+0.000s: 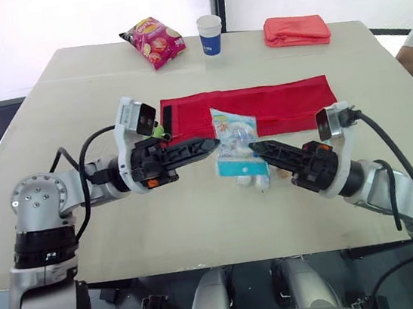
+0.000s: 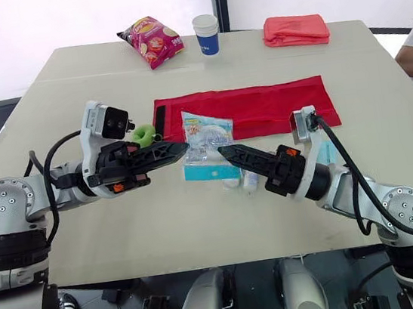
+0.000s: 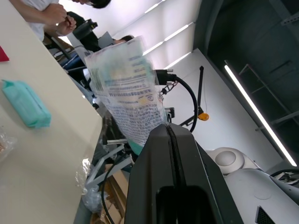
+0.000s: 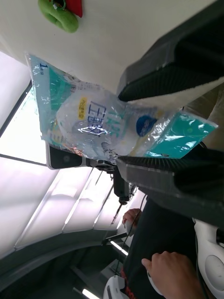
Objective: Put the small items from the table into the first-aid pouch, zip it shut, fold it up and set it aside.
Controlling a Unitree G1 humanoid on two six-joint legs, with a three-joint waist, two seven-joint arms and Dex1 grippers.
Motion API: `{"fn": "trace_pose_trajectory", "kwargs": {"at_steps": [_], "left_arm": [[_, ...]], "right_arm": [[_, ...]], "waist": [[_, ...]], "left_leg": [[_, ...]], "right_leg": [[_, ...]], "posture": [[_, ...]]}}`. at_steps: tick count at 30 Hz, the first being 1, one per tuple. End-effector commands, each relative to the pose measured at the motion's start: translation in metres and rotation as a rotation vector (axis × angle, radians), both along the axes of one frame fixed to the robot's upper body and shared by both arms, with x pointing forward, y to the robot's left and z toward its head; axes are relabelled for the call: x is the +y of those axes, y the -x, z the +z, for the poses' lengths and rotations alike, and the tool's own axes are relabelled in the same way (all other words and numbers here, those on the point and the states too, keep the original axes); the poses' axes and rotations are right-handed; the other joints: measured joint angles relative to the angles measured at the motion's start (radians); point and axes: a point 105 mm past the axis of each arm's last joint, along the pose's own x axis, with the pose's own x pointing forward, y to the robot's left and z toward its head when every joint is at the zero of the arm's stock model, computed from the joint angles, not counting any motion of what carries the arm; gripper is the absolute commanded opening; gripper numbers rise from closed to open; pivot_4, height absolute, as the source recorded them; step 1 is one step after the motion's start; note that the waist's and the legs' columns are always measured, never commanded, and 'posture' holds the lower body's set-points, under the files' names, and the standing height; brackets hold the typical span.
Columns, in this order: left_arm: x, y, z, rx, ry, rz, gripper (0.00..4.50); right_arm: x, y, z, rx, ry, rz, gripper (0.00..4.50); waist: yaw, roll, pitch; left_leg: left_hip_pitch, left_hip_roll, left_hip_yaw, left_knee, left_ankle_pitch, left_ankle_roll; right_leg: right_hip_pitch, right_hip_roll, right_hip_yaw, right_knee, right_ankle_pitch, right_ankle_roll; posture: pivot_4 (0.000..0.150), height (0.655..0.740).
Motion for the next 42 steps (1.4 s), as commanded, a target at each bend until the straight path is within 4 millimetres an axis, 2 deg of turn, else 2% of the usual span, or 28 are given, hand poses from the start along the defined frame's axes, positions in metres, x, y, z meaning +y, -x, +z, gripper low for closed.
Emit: {"fn": "trace_pose_trajectory", "kwargs": {"at_steps": [1, 2, 9, 11, 13, 16, 17, 20, 21, 22, 23, 25, 30, 33, 35, 42], "left_arm": [[-0.002, 0.003, 0.005, -0.039, 0.019, 0.004, 0.0], [-0.002, 0.003, 0.004, -0.039, 0.019, 0.007, 0.0], [-0.005, 0.001, -0.002, -0.055, -0.008, 0.04, 0.0], [-0.005, -0.006, -0.007, -0.083, -0.047, 0.103, 0.0], [0.001, -0.019, -0.015, -0.123, -0.109, 0.208, 0.0], [0.014, -0.031, -0.026, -0.213, -0.224, 0.313, 0.82], [0.018, -0.036, -0.028, -0.248, -0.261, 0.348, 1.29], [0.031, -0.057, -0.03, -0.352, -0.35, 0.452, 2.17], [0.035, -0.069, -0.032, -0.414, -0.412, 0.494, 2.89], [0.038, -0.08, -0.036, -0.471, -0.483, 0.524, 2.89], [0.041, -0.093, -0.043, -0.55, -0.586, 0.544, 3.5], [0.047, -0.116, -0.055, -0.637, -0.734, 0.56, 4.18], [0.055, -0.157, -0.066, -0.868, -0.963, 0.539, 4.18], [0.06, -0.174, -0.082, -0.946, -1.147, 0.448, 4.18], [0.059, -0.181, -0.088, -0.994, -1.217, 0.394, 4.18], [0.049, -0.192, -0.085, -1.084, -1.285, 0.349, 4.18]], "right_arm": [[-0.003, 0.01, 0.011, -0.058, -0.014, 0.019, 0.15], [-0.003, 0.01, 0.011, -0.059, -0.01, 0.02, 0.04], [-0.005, 0.01, 0.012, -0.069, 0.012, 0.002, 0.04], [-0.009, 0.007, 0.009, -0.066, 0.06, -0.021, 0.04], [-0.017, 0.001, 0.0, -0.045, 0.188, -0.083, 0.04], [-0.036, -0.013, -0.018, -0.03, 0.403, -0.224, 0.0], [-0.042, -0.018, -0.022, -0.027, 0.447, -0.272, 0.0], [-0.058, -0.028, -0.028, -0.042, 0.582, -0.375, 0.0], [-0.064, -0.031, -0.031, -0.041, 0.648, -0.403, 0.0], [-0.068, -0.033, -0.033, -0.048, 0.699, -0.408, 0.0], [-0.071, -0.035, -0.034, -0.049, 0.736, -0.404, 0.0], [-0.074, -0.037, -0.035, -0.021, 0.776, -0.365, 0.0], [-0.073, -0.045, -0.026, -0.069, 0.816, -0.33, 0.0], [-0.066, -0.052, -0.019, -0.097, 0.808, -0.321, 0.0], [-0.061, -0.055, -0.017, -0.109, 0.804, -0.319, 0.0], [-0.05, -0.06, -0.012, -0.122, 0.769, -0.325, 0.0]], "waist": [[0.0, 0.0, 0.0], [0.0, 0.0, 0.0], [0.0, 0.0, 0.0], [0.0, 0.0, 0.0], [0.002, 0.001, 0.0], [0.002, 0.0, 0.0], [0.002, 0.0, 0.0], [0.005, 0.001, 0.0], [0.005, 0.001, 0.0], [0.008, 0.001, 0.0], [0.011, 0.001, 0.001], [0.021, 0.001, 0.0], [0.025, 0.0, 0.0], [0.026, 0.0, 0.0], [0.026, 0.0, 0.0], [0.026, 0.0, 0.0]], "left_leg": [[0.0, 0.0, 0.0, 0.0, 0.0, 0.0], [0.0, 0.0, 0.0, 0.0, 0.0, 0.0], [0.0, 0.0, 0.0, 0.0, 0.0, 0.0], [0.0, 0.0, 0.001, 0.0, 0.0, 0.0], [0.0, -0.001, 0.001, -0.001, 0.0, 0.0], [0.0, -0.001, 0.002, -0.002, 0.0, 0.0], [0.0, 0.0, 0.002, -0.002, 0.0, 0.0], [0.0, 0.0, 0.002, -0.003, 0.0, 0.0], [0.0, 0.0, 0.003, -0.003, 0.0, 0.0], [0.0, 0.0, 0.003, -0.003, 0.0, 0.0], [0.0, -0.001, 0.004, -0.003, 0.0, 0.0], [-0.001, -0.001, 0.004, -0.003, 0.0, 0.0], [-0.003, 0.0, 0.005, -0.007, -0.001, 0.003], [-0.006, 0.0, 0.007, -0.007, -0.002, 0.004], [-0.008, -0.001, 0.01, -0.006, -0.003, 0.005], [-0.009, -0.001, 0.009, -0.003, -0.005, 0.008]], "right_leg": [[0.0, 0.0, 0.0, 0.0, 0.0, 0.0], [0.0, 0.0, 0.0, 0.0, 0.0, 0.0], [0.0, 0.0, 0.0, 0.0, 0.0, 0.0], [0.0, 0.0, 0.0, 0.0, 0.0, 0.0], [0.0, -0.001, 0.0, -0.001, 0.0, 0.0], [0.0, -0.001, 0.001, -0.001, 0.0, -0.001], [-0.001, -0.001, 0.0, -0.002, 0.0, -0.001], [-0.001, -0.001, 0.001, -0.003, 0.001, -0.001], [-0.002, -0.001, 0.001, -0.003, 0.001, -0.002], [-0.002, -0.001, 0.001, -0.004, 0.001, -0.002], [-0.001, -0.002, 0.001, -0.004, 0.001, -0.002], [-0.001, -0.001, 0.001, -0.006, 0.001, -0.002], [-0.002, -0.001, 0.001, -0.012, 0.002, -0.002], [-0.004, -0.001, 0.001, -0.014, 0.002, -0.002], [-0.004, -0.001, 0.001, -0.015, 0.004, 0.001], [-0.004, -0.003, 0.001, -0.015, 0.005, 0.004]], "posture": [[0.15, 0.74], [0.15, 0.74], [0.15, 0.74], [0.15, 0.74], [0.15, 0.74], [0.15, 0.74], [0.15, 0.74], [0.15, 0.74], [0.15, 0.74], [0.15, 0.74], [0.15, 0.74], [0.15, 0.74], [0.15, 0.74], [0.15, 0.74], [0.15, 0.74], [0.15, 0.74]]}}
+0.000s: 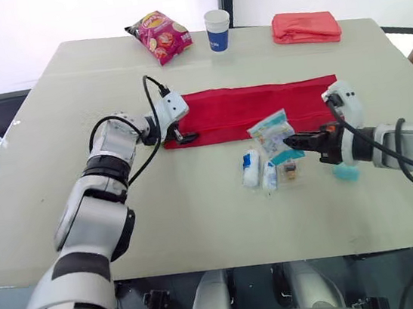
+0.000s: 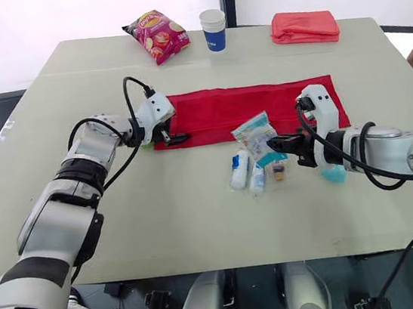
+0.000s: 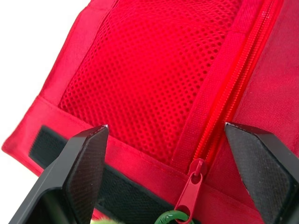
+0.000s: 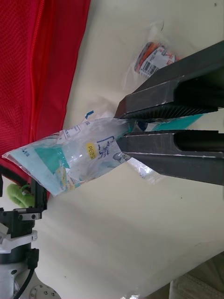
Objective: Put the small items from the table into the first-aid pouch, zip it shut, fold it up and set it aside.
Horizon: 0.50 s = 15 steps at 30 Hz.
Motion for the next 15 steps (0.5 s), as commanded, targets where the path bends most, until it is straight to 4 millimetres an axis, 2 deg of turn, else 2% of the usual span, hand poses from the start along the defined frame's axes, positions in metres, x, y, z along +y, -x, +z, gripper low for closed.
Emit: {"fn": "trace_pose_trajectory", "kwargs": {"at_steps": [1, 4, 5, 6, 11, 13, 14, 15], "left_arm": [[0.0, -0.003, 0.0, -0.022, -0.06, -0.009, 3.95], [-0.004, -0.001, -0.002, -0.009, -0.067, -0.036, 3.12], [-0.006, -0.002, -0.003, 0.005, -0.037, -0.02, 2.58], [-0.007, -0.003, -0.004, 0.014, -0.014, -0.006, 2.31], [-0.013, -0.004, 0.002, 0.105, 0.156, 0.052, 0.09], [-0.014, 0.0, 0.004, 0.149, 0.17, 0.027, 0.01], [-0.014, 0.001, 0.005, 0.144, 0.146, 0.007, 0.62], [-0.014, 0.0, 0.008, 0.128, 0.142, -0.003, 0.94]], "right_arm": [[0.006, -0.001, 0.011, -0.042, -0.023, 0.002, 0.0], [0.01, -0.002, 0.011, -0.033, -0.04, -0.001, 0.0], [0.012, -0.002, 0.011, -0.032, -0.046, 0.001, 0.0], [0.014, -0.003, 0.012, -0.033, -0.05, 0.003, 0.0], [0.02, 0.0, 0.007, -0.019, -0.055, 0.023, 0.0], [0.022, 0.002, 0.006, -0.016, -0.059, 0.026, 0.0], [0.023, 0.002, 0.005, -0.013, -0.062, 0.026, 0.0], [0.023, 0.003, 0.004, -0.011, -0.065, 0.025, 0.0]], "waist": [[-0.001, 0.0, 0.0], [-0.001, 0.0, 0.0], [-0.001, 0.0, 0.0], [-0.001, 0.0, 0.0], [0.0, 0.0, 0.0], [-0.002, 0.0, 0.0], [-0.002, 0.0, 0.0], [-0.002, 0.0, 0.0]], "left_leg": [[0.0, 0.0, -0.002, 0.001, 0.0, 0.0], [0.0, 0.001, -0.003, 0.005, 0.0, 0.001], [-0.001, 0.001, -0.003, 0.007, 0.0, 0.001], [-0.001, 0.001, -0.004, 0.008, 0.0, 0.001], [-0.005, 0.001, -0.007, 0.011, 0.0, 0.001], [-0.006, 0.001, -0.008, 0.011, 0.0, 0.001], [-0.006, 0.001, -0.008, 0.011, 0.0, 0.002], [-0.006, 0.001, -0.008, 0.011, -0.001, 0.002]], "right_leg": [[0.0, 0.0, 0.0, 0.0, 0.001, 0.001], [0.001, 0.0, 0.0, 0.002, 0.001, 0.001], [0.001, 0.0, 0.0, 0.002, 0.001, 0.001], [0.001, 0.0, 0.0, 0.002, 0.001, 0.001], [0.0, 0.0, -0.002, 0.003, 0.002, 0.003], [0.0, 0.001, -0.003, 0.002, 0.004, 0.005], [0.0, 0.001, -0.003, 0.002, 0.004, 0.005], [0.0, 0.001, -0.003, 0.002, 0.004, 0.005]], "posture": [[0.15, 0.74], [0.15, 0.74], [0.15, 0.74], [0.15, 0.74], [0.15, 0.74], [0.15, 0.74], [0.15, 0.74], [0.15, 0.74]]}}
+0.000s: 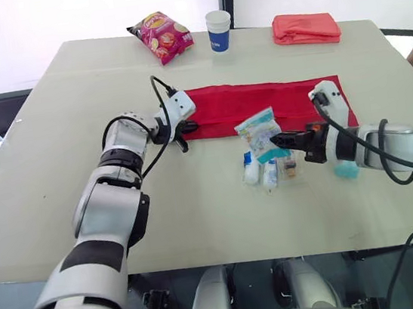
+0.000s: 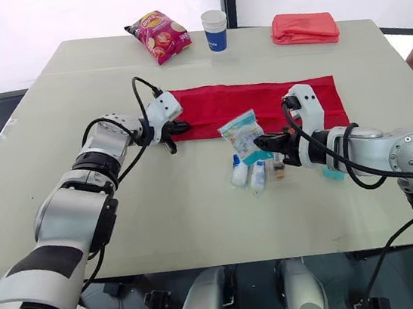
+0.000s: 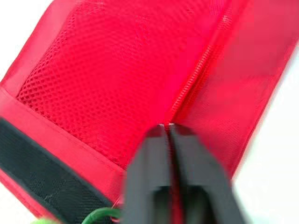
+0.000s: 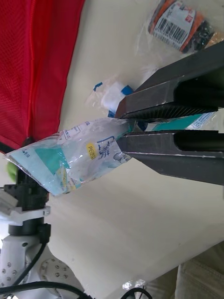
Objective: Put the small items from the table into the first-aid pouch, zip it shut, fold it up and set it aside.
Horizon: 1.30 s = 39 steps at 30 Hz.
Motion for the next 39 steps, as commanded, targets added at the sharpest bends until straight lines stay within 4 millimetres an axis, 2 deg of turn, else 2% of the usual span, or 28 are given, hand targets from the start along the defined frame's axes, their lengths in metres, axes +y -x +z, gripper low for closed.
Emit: {"fn": "trace_pose_trajectory", "kwargs": {"at_steps": [1, 2, 3, 4, 7, 15, 21, 23, 33, 36, 39], "left_arm": [[-0.003, -0.003, 0.019, -0.06, 0.011, -0.023, 1.52], [-0.004, -0.005, 0.021, -0.079, 0.022, -0.012, 1.96], [-0.003, -0.006, 0.022, -0.097, 0.006, -0.01, 2.57], [-0.002, -0.007, 0.018, -0.123, -0.057, -0.021, 3.0], [-0.002, -0.01, 0.014, -0.187, -0.156, -0.031, 3.76], [-0.009, -0.017, 0.023, -0.246, -0.155, 0.0, 3.76], [-0.006, -0.021, 0.03, -0.27, -0.151, 0.04, 3.76], [-0.008, -0.022, 0.033, -0.263, -0.109, 0.057, 3.76], [-0.009, -0.022, 0.021, -0.311, -0.264, 0.019, 3.76], [-0.013, -0.018, 0.014, -0.26, -0.248, -0.013, 2.94], [-0.017, -0.016, 0.015, -0.198, -0.171, -0.011, 1.56]], "right_arm": [[0.005, 0.005, 0.006, -0.024, -0.022, 0.016, 0.0], [0.005, 0.006, 0.006, -0.023, -0.025, 0.016, 0.0], [0.006, 0.006, 0.006, -0.022, -0.027, 0.016, 0.0], [0.007, 0.007, 0.006, -0.022, -0.032, 0.018, 0.0], [0.009, 0.009, 0.006, -0.025, -0.039, 0.02, 0.0], [0.013, 0.014, 0.003, -0.023, -0.044, 0.015, 0.0], [0.017, 0.019, 0.001, -0.02, -0.054, 0.024, 0.0], [0.018, 0.02, 0.001, -0.02, -0.057, 0.024, 0.0], [0.021, 0.023, 0.0, -0.021, -0.063, 0.025, 0.0], [0.021, 0.022, -0.002, -0.014, -0.065, 0.018, 0.0], [0.023, 0.02, -0.004, -0.006, -0.068, 0.014, 0.0]], "waist": [[0.0, 0.0, 0.0], [0.0, 0.0, 0.0], [0.0, 0.0, 0.0], [0.0, 0.0, 0.0], [0.002, 0.0, 0.0], [0.001, 0.0, 0.0], [0.0, 0.0, 0.0], [0.0, 0.0, 0.0], [0.0, 0.0, 0.0], [0.0, 0.0, 0.0], [0.0, 0.0, 0.0]], "left_leg": [[0.0, 0.0, 0.0, 0.0, 0.0, 0.0], [-0.001, 0.0, -0.001, 0.0, 0.0, 0.0], [-0.001, 0.0, -0.001, 0.0, 0.0, 0.0], [-0.001, 0.0, -0.001, 0.0, 0.0, 0.0], [-0.001, -0.001, -0.001, 0.0, 0.0, 0.001], [0.0, 0.0, -0.001, 0.001, 0.0, 0.001], [-0.001, -0.001, -0.001, 0.001, 0.0, 0.001], [-0.001, -0.001, -0.001, 0.001, 0.0, 0.001], [-0.001, -0.001, -0.001, 0.001, 0.0, 0.001], [-0.001, -0.001, 0.0, 0.001, 0.0, 0.001], [-0.001, -0.001, 0.0, 0.001, 0.0, 0.001]], "right_leg": [[0.0, 0.0, 0.0, 0.0, 0.0, 0.0], [0.0, 0.0, 0.0, 0.0, 0.0, 0.0], [0.0, 0.0, 0.0, -0.001, 0.0, 0.0], [0.0, 0.0, 0.0, -0.001, 0.0, 0.0], [0.0, 0.0, 0.0, -0.001, 0.0, 0.0], [0.0, 0.0, 0.0, 0.0, 0.001, 0.001], [0.0, 0.0, 0.0, 0.0, 0.001, 0.001], [0.0, 0.0, 0.0, 0.0, 0.001, 0.001], [0.0, 0.0, 0.0, 0.0, 0.001, 0.001], [0.0, 0.0, 0.0, 0.0, 0.001, 0.001], [0.0, 0.0, 0.0, 0.0, 0.001, 0.001]], "posture": [[0.15, 0.74], [0.15, 0.74], [0.15, 0.74], [0.15, 0.74], [0.15, 0.74], [0.15, 0.74], [0.15, 0.74], [0.15, 0.74], [0.15, 0.74], [0.15, 0.74], [0.15, 0.74]]}}
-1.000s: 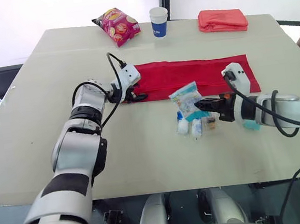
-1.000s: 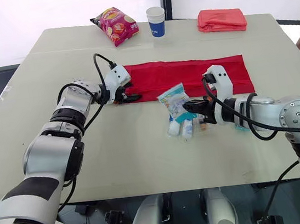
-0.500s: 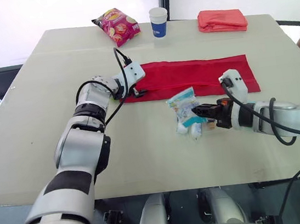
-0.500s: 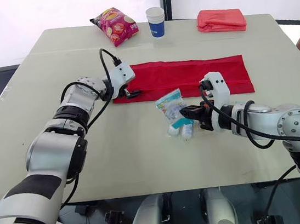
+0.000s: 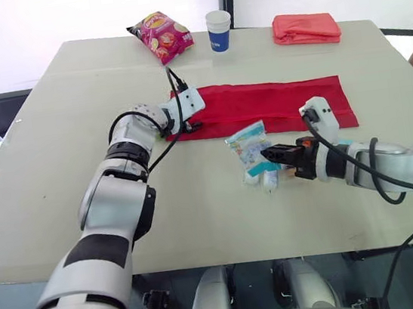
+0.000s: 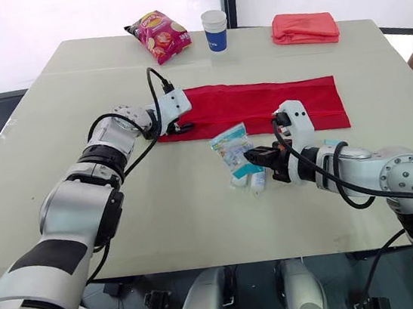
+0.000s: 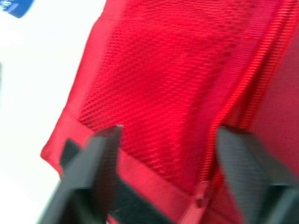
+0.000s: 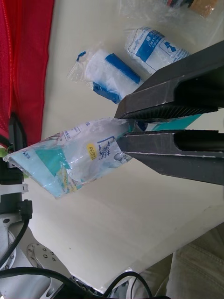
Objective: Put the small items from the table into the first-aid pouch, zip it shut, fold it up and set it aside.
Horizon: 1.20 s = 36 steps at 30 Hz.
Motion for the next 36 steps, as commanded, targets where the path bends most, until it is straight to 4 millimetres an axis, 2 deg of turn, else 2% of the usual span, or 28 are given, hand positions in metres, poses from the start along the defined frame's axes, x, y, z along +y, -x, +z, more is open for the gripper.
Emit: {"fn": "trace_pose_trajectory", "kwargs": {"at_steps": [1, 3, 4, 8, 13, 15, 17, 21, 26, 31, 36], "left_arm": [[-0.007, 0.002, 0.01, 0.056, 0.095, -0.022, 1.09], [-0.011, 0.007, 0.011, 0.123, 0.158, -0.047, 0.37], [-0.012, 0.009, 0.011, 0.153, 0.176, -0.057, 0.17], [-0.015, 0.023, 0.013, 0.309, 0.279, -0.118, 0.17], [-0.021, 0.035, 0.018, 0.426, 0.36, -0.189, 0.17], [-0.024, 0.04, 0.018, 0.451, 0.382, -0.219, 0.17], [-0.029, 0.046, 0.018, 0.461, 0.409, -0.246, 0.17], [-0.035, 0.055, 0.021, 0.45, 0.469, -0.257, 0.17], [-0.035, 0.079, 0.026, 0.45, 0.541, -0.307, 0.17], [-0.033, 0.095, 0.027, 0.47, 0.584, -0.332, 0.17], [-0.024, 0.107, 0.009, 0.504, 0.554, -0.328, 0.17]], "right_arm": [[0.005, 0.0, 0.005, -0.02, -0.021, 0.007, 0.0], [0.01, -0.003, 0.004, -0.014, -0.026, 0.012, 0.0], [0.012, -0.005, 0.004, -0.013, -0.027, 0.015, 0.0], [0.025, -0.017, 0.004, 0.005, -0.059, 0.018, 0.0], [0.043, -0.029, 0.003, 0.03, -0.093, 0.026, 0.0], [0.051, -0.037, -0.001, 0.049, -0.087, 0.02, 0.0], [0.057, -0.047, -0.015, 0.083, -0.057, 0.004, 0.0], [0.059, -0.06, -0.032, 0.125, -0.021, -0.034, 0.0], [0.061, -0.066, -0.053, 0.173, 0.034, -0.049, 0.0], [0.059, -0.071, -0.059, 0.193, 0.051, -0.063, 0.0], [0.06, -0.077, -0.057, 0.229, 0.002, -0.09, 0.0]], "waist": [[0.0, 0.0, 0.0], [-0.001, 0.0, 0.0], [-0.001, 0.0, 0.0], [-0.003, 0.0, 0.0], [-0.004, 0.0, 0.0], [-0.006, 0.0, 0.0], [-0.012, 0.001, 0.0], [-0.018, 0.001, 0.0], [-0.031, 0.001, 0.0], [-0.032, 0.002, 0.0], [-0.042, 0.002, 0.0]], "left_leg": [[0.0, 0.0, 0.0, 0.0, 0.0, 0.0], [0.0, 0.0, 0.0, 0.0, 0.0, 0.0], [0.0, 0.0, 0.0, 0.0, 0.0, 0.0], [0.0, 0.0, 0.0, 0.0, 0.0, 0.0], [0.0, 0.0, -0.001, 0.0, 0.0, 0.0], [-0.001, 0.0, -0.002, 0.0, 0.0, 0.0], [0.0, 0.0, -0.001, 0.0, 0.0, 0.0], [-0.001, 0.0, -0.002, 0.0, 0.0, 0.0], [0.0, 0.0, -0.002, 0.0, 0.0, 0.0], [0.002, 0.001, -0.003, 0.0, 0.001, -0.002], [0.004, 0.001, -0.002, 0.0, 0.001, -0.002]], "right_leg": [[0.0, 0.0, 0.0, 0.0, 0.0, 0.0], [0.0, 0.0, 0.0, 0.0, 0.0, 0.0], [0.0, 0.0, 0.0, 0.0, 0.0, 0.0], [0.0, 0.001, 0.0, 0.0, 0.0, 0.0], [0.0, 0.002, 0.0, 0.001, 0.0, 0.0], [0.0, 0.001, 0.0, 0.001, 0.0, 0.0], [0.0, 0.001, 0.001, 0.001, 0.0, 0.0], [0.0, 0.002, 0.0, 0.002, 0.0, 0.0], [0.0, 0.002, 0.001, 0.003, 0.0, 0.0], [0.0, 0.002, 0.001, 0.007, 0.0, 0.0], [0.0, 0.002, 0.001, 0.008, 0.0, 0.0]], "posture": [[0.15, 0.74], [0.15, 0.74], [0.15, 0.74], [0.15, 0.74], [0.15, 0.74], [0.15, 0.74], [0.15, 0.74], [0.15, 0.74], [0.15, 0.74], [0.15, 0.74], [0.15, 0.74]]}}
